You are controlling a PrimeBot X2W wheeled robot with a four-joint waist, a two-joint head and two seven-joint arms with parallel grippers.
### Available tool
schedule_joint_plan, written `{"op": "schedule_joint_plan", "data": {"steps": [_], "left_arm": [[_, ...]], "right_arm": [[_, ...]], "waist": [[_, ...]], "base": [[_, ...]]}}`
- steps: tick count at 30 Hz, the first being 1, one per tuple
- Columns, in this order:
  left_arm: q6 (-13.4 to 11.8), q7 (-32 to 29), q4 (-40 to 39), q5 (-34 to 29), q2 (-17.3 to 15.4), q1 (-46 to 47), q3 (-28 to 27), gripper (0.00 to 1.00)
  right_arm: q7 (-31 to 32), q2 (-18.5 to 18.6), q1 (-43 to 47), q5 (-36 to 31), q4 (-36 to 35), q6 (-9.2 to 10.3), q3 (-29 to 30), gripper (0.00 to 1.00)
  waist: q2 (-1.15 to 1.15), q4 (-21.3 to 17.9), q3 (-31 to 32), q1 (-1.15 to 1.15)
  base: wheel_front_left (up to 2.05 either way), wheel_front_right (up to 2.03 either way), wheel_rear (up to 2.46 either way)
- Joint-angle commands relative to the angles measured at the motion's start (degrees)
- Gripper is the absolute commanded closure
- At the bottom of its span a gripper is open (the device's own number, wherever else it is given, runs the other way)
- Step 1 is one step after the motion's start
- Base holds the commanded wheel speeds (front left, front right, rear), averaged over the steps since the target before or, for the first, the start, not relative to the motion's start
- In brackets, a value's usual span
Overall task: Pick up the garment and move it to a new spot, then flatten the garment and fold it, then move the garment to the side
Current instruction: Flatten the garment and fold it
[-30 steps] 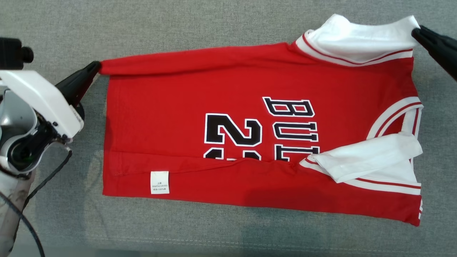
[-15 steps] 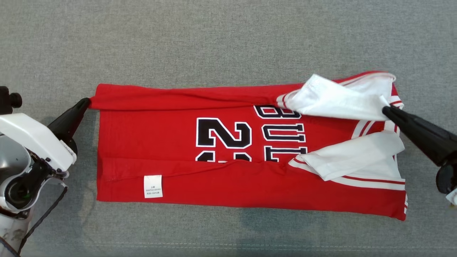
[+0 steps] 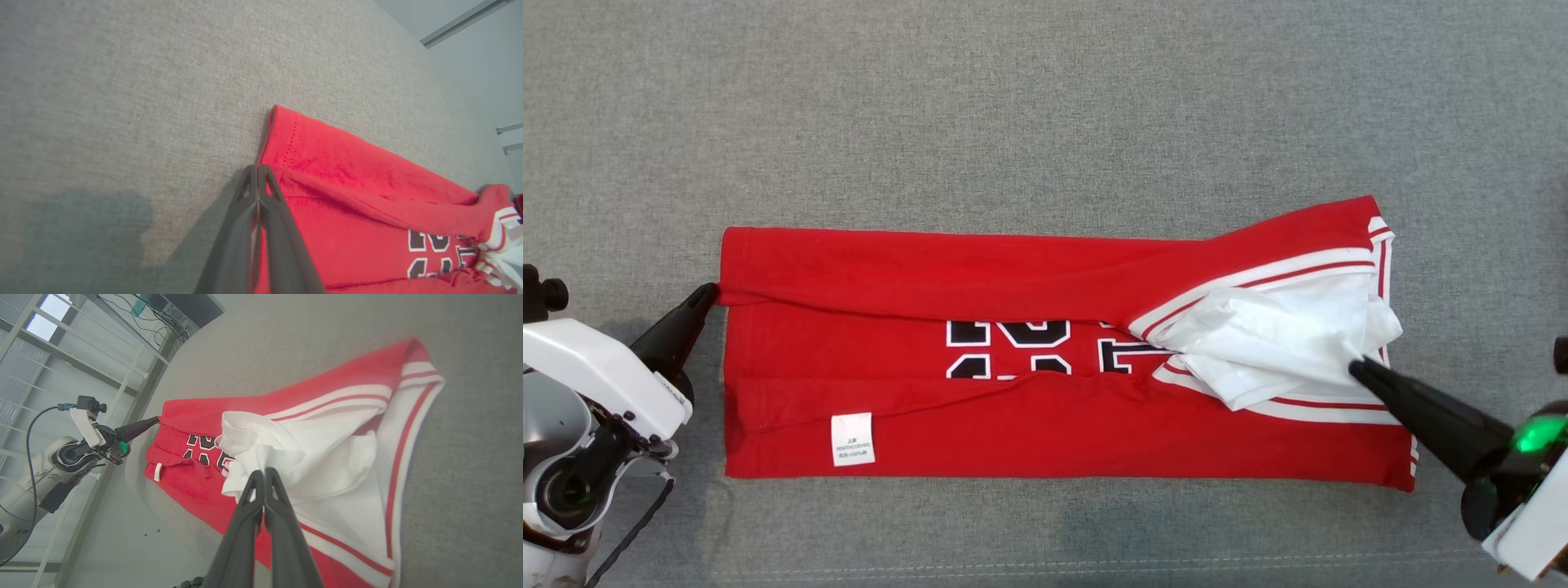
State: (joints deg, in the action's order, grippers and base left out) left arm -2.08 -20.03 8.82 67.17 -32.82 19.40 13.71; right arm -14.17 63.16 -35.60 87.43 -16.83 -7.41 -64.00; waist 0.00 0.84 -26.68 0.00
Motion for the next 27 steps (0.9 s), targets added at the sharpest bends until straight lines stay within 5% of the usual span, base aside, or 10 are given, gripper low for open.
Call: {"op": "schedule_joint_plan", "data": {"steps": [1,2,4,5,6,10,14,16,20,27], "left_arm": [[-0.55,0.72,-1.05,0.08,-2.53,0.16,-2.89,1.0],[-0.55,0.72,-1.05,0.08,-2.53,0.16,-2.89,1.0],[-0.65,0.87,-0.89,0.49,-2.01,-0.17,-2.95,1.0],[-0.8,1.25,-0.81,0.56,-1.75,-0.3,-3.1,0.56],[-0.93,1.49,-0.76,0.56,-1.54,-0.46,-3.13,0.0],[-0.59,4.45,-0.84,0.26,-1.02,-1.52,-4.38,0.0],[-1.25,13.65,-2.63,-5.18,-1.95,-4.52,-6.83,0.0],[-4.75,20.43,-5.09,-11.05,-2.26,-6.89,-7.78,0.0],[-9.95,26.27,-10.77,-17.58,-1.06,-9.56,-7.0,0.0],[-18.55,30.28,-19.01,-27.44,1.58,-12.68,-2.51,0.0]], "right_arm": [[-0.81,1.32,4.15,-1.64,0.66,-0.08,-0.94,0.92],[-0.81,1.32,4.15,-1.64,0.66,-0.08,-0.94,0.92],[-0.55,1.0,4.72,-3.19,2.26,-0.08,-2.33,0.6],[-0.46,0.54,5.05,-3.41,2.75,-0.08,-2.99,0.35],[-0.47,0.2,5.33,-3.48,3.14,-0.08,-3.45,0.0],[-0.65,-0.98,6.29,-4.17,5.16,-0.08,-3.58,0.0],[-0.8,-3.35,10.23,-2.61,6.14,-0.08,5.49,0.0],[-0.81,-5.61,14.85,-4.9,9.29,-0.08,17.8,0.0],[-0.82,-11.19,20.86,-15.42,16.61,-0.08,32.65,0.0],[-0.82,-24.4,24.98,-35.7,22.41,-0.08,44.86,0.0]], "waist": [[0.0,-0.19,0.21,0.0],[0.0,-0.19,0.21,0.0],[0.0,-0.26,0.39,0.0],[0.0,-0.29,0.53,0.0],[0.0,-0.3,0.7,0.0],[0.0,-0.66,1.52,0.0],[0.0,-1.48,3.43,0.0],[0.0,-1.81,5.04,0.0],[0.0,-1.64,7.32,0.0],[0.0,-1.3,10.88,0.0]], "base": [[0.0,0.0,0.0],[0.0,0.0,0.0],[0.0,0.0,0.0],[0.0,0.0,0.0],[0.0,0.0,0.0],[0.0,0.0,0.0],[0.0,0.0,0.0],[0.0,0.0,0.0],[0.0,0.0,0.0],[0.0,0.0,0.0]]}}
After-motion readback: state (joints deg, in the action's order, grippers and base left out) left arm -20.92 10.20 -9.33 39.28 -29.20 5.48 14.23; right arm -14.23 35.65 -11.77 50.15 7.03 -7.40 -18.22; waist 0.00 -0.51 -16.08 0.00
